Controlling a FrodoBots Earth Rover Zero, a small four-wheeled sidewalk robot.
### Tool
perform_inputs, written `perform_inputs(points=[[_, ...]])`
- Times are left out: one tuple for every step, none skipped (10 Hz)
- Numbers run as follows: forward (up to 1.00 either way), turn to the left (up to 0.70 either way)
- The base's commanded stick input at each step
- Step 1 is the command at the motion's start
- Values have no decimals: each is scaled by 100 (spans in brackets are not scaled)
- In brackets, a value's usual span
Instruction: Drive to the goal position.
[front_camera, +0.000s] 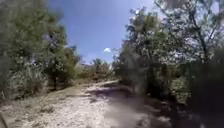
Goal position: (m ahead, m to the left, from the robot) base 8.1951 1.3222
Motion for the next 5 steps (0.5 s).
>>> perform_inputs(points=[[44, 2], [44, 2], [44, 2], [44, 2], [44, 2]])
